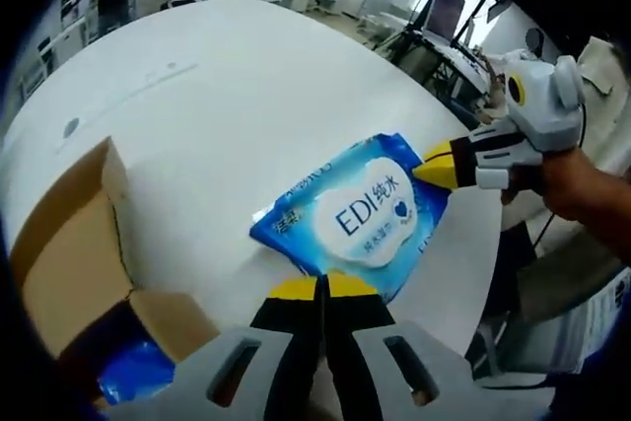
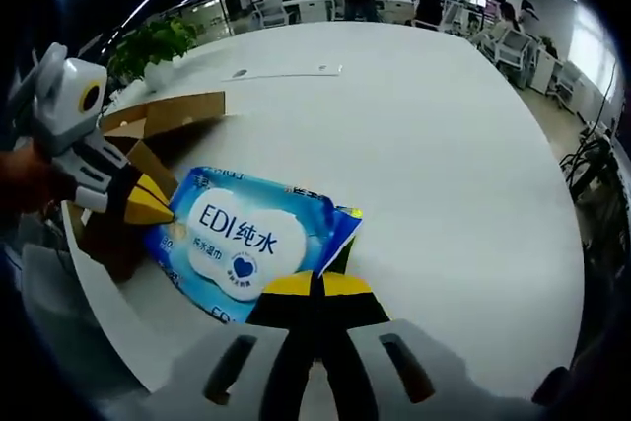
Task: Operate the shoe box by opening the lid, removing the specified soft item, and placing it in the target area until the item is outside and the box remains undamaged.
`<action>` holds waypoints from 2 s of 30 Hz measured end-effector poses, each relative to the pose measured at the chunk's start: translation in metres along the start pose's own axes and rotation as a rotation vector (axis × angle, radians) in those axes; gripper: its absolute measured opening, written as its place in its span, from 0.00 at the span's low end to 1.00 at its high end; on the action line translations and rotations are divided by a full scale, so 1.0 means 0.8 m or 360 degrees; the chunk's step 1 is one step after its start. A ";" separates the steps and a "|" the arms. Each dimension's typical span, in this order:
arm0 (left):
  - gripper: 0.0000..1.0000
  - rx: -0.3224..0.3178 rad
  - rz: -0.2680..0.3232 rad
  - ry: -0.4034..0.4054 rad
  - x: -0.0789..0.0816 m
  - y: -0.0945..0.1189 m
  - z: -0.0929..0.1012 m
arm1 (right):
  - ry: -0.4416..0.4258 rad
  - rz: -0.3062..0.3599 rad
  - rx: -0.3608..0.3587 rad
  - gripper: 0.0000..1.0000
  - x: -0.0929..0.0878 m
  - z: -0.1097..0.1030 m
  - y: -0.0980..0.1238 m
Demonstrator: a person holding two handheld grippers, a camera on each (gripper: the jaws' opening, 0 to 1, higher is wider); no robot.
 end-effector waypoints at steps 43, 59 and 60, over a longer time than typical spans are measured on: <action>0.15 0.0064 0.0246 -0.0088 -0.007 0.080 0.008 | 0.0075 0.0143 -0.0176 0.13 0.017 -0.025 0.073; 0.14 0.0114 0.0286 -0.0035 -0.032 0.118 -0.022 | 0.0169 0.0177 -0.0149 0.13 0.045 -0.073 0.080; 0.15 0.0121 0.0286 -0.0029 -0.034 0.120 -0.026 | 0.0176 0.0179 -0.0146 0.13 0.047 -0.076 0.079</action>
Point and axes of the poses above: the point that each gripper's makers call its tool centre point, and the gripper's own axes: y roughly backward along the fingers, z roughly to its right, x roughly out of its top, the point moved 4 cm from there along y, roughly backward along the fingers, and after that the axes turned 13 degrees about -z, right-handed, at the moved point
